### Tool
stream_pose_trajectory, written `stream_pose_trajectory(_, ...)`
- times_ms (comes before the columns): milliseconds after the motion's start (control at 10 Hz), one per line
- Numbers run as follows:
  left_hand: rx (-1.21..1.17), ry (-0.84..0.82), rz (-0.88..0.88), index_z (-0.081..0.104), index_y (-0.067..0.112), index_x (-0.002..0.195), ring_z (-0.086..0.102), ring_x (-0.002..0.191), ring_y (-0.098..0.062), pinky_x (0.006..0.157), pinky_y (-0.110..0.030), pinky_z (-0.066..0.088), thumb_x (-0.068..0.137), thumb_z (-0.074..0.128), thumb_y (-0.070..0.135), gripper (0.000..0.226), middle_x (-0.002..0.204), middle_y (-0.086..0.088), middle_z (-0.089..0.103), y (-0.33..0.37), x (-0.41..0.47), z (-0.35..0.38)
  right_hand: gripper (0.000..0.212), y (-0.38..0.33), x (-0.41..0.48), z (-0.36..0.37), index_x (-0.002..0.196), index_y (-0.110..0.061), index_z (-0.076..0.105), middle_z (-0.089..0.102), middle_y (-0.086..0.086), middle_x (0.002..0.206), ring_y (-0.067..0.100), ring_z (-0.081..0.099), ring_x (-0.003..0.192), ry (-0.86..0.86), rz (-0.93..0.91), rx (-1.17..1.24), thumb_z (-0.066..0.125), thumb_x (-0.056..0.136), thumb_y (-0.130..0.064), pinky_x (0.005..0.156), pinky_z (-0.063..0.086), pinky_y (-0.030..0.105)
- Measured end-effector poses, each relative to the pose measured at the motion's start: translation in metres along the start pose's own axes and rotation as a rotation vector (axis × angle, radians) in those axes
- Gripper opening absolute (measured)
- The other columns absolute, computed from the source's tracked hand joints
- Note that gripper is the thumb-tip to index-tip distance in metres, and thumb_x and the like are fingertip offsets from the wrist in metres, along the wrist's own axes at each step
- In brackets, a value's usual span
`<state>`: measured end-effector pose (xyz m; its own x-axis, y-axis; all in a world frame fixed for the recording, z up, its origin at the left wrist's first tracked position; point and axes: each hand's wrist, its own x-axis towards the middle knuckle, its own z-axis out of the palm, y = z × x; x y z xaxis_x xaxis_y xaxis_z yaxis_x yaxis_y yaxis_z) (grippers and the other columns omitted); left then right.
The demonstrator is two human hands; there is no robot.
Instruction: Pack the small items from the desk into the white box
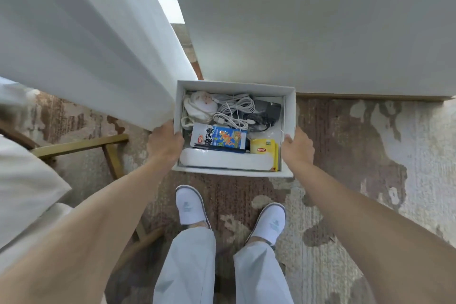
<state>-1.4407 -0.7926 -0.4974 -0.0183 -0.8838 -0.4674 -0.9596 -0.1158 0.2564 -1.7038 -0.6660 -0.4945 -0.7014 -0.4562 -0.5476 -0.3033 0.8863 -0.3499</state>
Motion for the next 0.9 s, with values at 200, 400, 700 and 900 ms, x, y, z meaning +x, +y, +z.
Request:
stream_pose_trajectory(200, -0.035, 0.056, 0.000, 0.061, 0.010, 0.110, 0.061, 0.090, -0.038, 0.069, -0.036, 0.044, 0.086, 0.047, 0.018, 0.029, 0.102, -0.017, 0.066, -0.010, 0.067, 0.029, 0.039, -0.019, 0.063, 0.043, 0.139, -0.013, 0.044, 0.059, 0.018, 0.127, 0.038, 0.059, 0.108, 0.018, -0.051, 0.012, 0.044, 0.100, -0.019, 0.073, 0.042, 0.037)
stream_pose_trajectory(400, -0.084, 0.046, -0.067, 0.062, 0.008, 0.103, 0.061, 0.091, -0.038, 0.075, -0.039, 0.050, 0.084, 0.048, 0.013, 0.024, 0.100, -0.017, 0.067, 0.006, 0.107, 0.051, 0.039, -0.025, 0.098, 0.065, 0.139, -0.013, 0.042, 0.056, 0.015, 0.131, 0.035, 0.053, 0.117, 0.070, -0.028, 0.044, 0.044, 0.100, -0.014, 0.077, 0.039, 0.036)
stream_pose_trajectory(700, -0.177, -0.143, -0.057, 0.058, 0.009, 0.111, 0.057, 0.087, -0.032, 0.071, -0.033, 0.044, 0.083, 0.047, 0.002, 0.031, 0.106, -0.016, 0.066, 0.016, 0.092, 0.047, 0.049, -0.035, 0.096, 0.032, 0.134, -0.012, 0.052, 0.061, 0.012, 0.127, 0.028, 0.061, 0.099, -0.133, 0.110, 0.150, 0.048, 0.087, 0.002, 0.069, 0.041, 0.027)
stream_pose_trajectory(900, 0.011, -0.363, 0.085, 0.048, 0.014, 0.125, 0.054, 0.109, -0.035, 0.089, -0.038, 0.044, 0.086, 0.044, 0.014, 0.040, 0.124, -0.017, 0.055, 0.011, 0.009, -0.034, 0.042, -0.039, -0.003, -0.053, 0.124, -0.018, 0.061, 0.064, 0.005, 0.121, 0.016, 0.057, 0.084, -0.249, 0.209, 0.116, 0.057, 0.086, 0.000, 0.066, 0.044, 0.025)
